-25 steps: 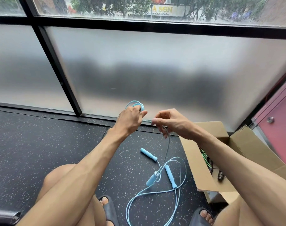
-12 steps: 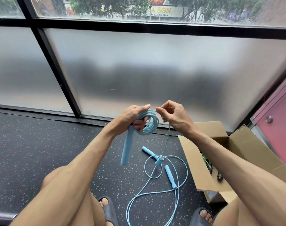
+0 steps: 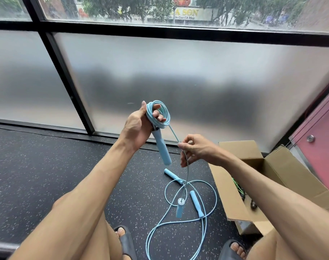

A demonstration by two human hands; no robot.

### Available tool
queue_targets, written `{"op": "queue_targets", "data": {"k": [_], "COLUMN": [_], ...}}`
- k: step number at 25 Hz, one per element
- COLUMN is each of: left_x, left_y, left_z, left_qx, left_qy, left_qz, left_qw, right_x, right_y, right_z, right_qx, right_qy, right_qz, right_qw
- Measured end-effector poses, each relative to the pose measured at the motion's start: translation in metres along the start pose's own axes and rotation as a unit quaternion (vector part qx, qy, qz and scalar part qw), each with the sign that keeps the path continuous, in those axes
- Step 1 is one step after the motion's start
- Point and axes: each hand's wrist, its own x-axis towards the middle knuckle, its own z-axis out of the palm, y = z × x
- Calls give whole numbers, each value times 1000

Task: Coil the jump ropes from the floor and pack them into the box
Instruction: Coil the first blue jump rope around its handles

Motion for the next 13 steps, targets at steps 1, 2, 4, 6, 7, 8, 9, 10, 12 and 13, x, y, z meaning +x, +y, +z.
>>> {"op": "queue_targets", "data": {"k": [1,2,4,6,7,8,9,10,12,13], "left_x": [2,4,8,9,10,9,10,10,11,13], "left_y": [-1,-2,-2,-3,-3,-3,-5,-7,-12,-15], "left_z": [-2,-5,-11,-17,-19,-20,-22,-23,-29,-33], "left_qx": [1,9,65,184,256,326,387,443,559,608], "left_qy": [19,38,91,161,190,210,219,221,204,183], "left_qz": [23,48,98,151,180,204,222,229,210,187], "left_qw": [1000,998,989,958,931,899,868,838,776,750], "right_x": [-1,-2,-4,-5,-5,-5,-5,-5,-6,-6], "right_y": [0,0,0,2,1,0,-1,-4,-9,-12], "right_z": [1,2,6,10,12,14,15,16,17,16], "right_qx": [4,5,-5,-23,-29,-35,-41,-49,-59,-62], "right_qy": [-19,-39,-77,-109,-122,-132,-136,-136,-123,-116], "right_qz": [14,27,46,50,43,32,18,2,-28,-41], "right_qw": [1000,999,996,993,991,990,990,990,990,990]}}
